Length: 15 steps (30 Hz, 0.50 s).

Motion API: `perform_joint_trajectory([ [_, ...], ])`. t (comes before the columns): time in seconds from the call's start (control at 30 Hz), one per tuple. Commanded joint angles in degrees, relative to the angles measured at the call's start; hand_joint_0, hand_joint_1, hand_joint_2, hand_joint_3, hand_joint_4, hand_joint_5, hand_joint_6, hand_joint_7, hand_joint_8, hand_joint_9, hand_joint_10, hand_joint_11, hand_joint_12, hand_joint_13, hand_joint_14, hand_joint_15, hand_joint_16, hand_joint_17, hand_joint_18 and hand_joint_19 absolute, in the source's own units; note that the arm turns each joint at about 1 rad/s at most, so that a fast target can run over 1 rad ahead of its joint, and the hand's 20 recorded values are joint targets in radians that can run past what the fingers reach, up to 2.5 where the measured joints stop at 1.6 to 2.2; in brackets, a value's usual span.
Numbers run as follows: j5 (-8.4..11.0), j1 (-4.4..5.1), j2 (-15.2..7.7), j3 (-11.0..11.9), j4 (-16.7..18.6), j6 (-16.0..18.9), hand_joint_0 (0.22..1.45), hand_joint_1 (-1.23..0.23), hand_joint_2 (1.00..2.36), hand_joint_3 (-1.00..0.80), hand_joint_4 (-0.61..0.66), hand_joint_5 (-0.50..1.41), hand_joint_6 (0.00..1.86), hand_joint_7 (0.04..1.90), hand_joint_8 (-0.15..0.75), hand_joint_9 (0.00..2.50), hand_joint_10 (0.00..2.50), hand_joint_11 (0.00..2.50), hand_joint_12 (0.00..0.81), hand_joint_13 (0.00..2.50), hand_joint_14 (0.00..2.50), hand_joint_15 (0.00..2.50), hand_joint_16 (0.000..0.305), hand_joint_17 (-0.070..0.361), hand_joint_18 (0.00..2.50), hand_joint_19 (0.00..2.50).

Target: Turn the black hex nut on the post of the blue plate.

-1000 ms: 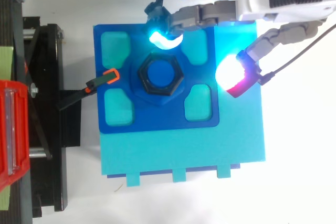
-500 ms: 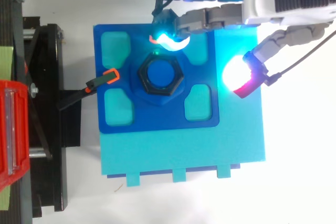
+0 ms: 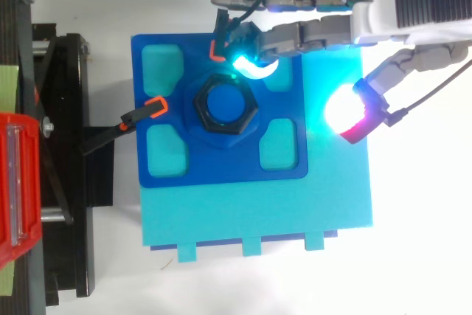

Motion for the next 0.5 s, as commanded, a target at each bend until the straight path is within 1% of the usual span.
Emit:
perform_joint_trajectory([
  [0.0,0.11,0.11,0.32,-0.07,-0.32,0.0,0.47,-0.58,1.0,-0.5,0.1,-0.28,0.5,0.78,0.137,0.0,0.0,0.0,0.295,0.12,0.0,0.03,0.04,0.09,0.14,0.14],
  [0.1,0.11,0.37,0.85,-0.07,-1.02,-0.09,0.47,-0.58,1.0,-0.5,0.1,-0.28,0.5,0.78,0.135,0.0,0.0,0.0,0.295,0.12,0.0,0.03,0.04,0.09,0.14,0.14],
  [0.23,0.64,0.63,1.72,-0.07,-1.29,-0.35,0.48,-0.59,1.0,-0.5,0.1,-0.28,0.5,0.79,0.135,0.0,0.0,0.0,0.294,0.12,0.0,0.03,0.04,0.09,0.15,0.15],
  [0.3,0.73,0.63,1.81,-0.07,-1.29,-0.35,0.47,-0.63,1.0,-0.5,0.1,-0.28,0.5,0.78,0.136,0.0,0.0,0.0,0.297,0.12,0.0,0.04,0.04,0.091,0.15,0.14],
  [0.4,0.73,0.72,2.52,-0.07,-1.29,-0.35,0.47,-0.66,1.0,-0.5,0.1,-0.28,0.5,0.79,0.134,0.0,0.0,0.0,0.299,0.11,0.0,0.03,0.041,0.091,0.14,0.14],
  [0.47,0.73,0.72,2.52,-0.07,-1.29,-0.35,0.47,-0.68,1.0,-0.5,0.1,-0.28,0.5,0.78,0.132,0.0,0.0,0.0,0.298,0.11,0.0,0.03,0.041,0.092,0.14,0.14],
])
